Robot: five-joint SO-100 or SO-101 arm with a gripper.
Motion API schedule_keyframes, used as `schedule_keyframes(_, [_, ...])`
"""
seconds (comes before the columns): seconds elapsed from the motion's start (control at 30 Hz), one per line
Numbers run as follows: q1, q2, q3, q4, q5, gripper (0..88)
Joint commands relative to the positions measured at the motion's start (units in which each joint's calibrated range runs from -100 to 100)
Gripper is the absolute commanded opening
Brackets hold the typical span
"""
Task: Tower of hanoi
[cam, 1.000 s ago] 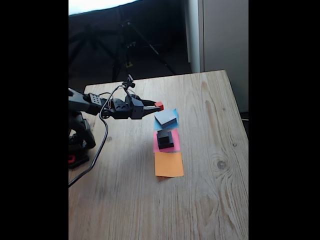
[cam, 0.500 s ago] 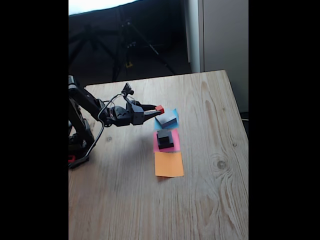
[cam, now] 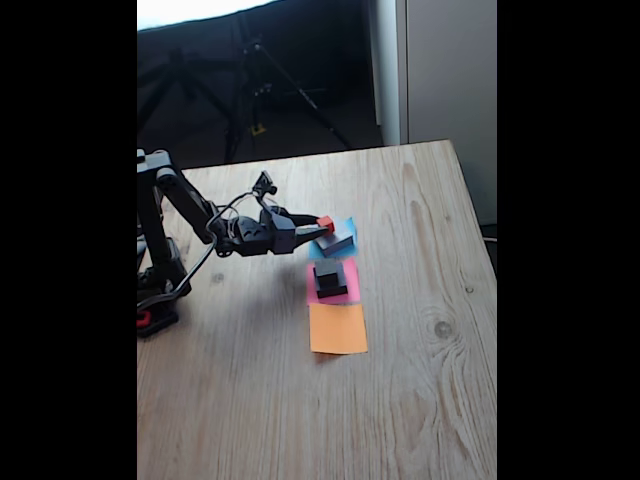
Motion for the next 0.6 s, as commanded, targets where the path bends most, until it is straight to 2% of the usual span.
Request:
schedule_keyframes(0.0, [-0.2,-0.2,-1.5,-1.5,-0.3,2.9])
schedule_keyframes(0.3, [0.3,0.9,-1.6,-1.8,1.0,3.2])
schedule_keyframes(0.57, [0.2,1.2,-1.0,-1.8,1.0,10.6])
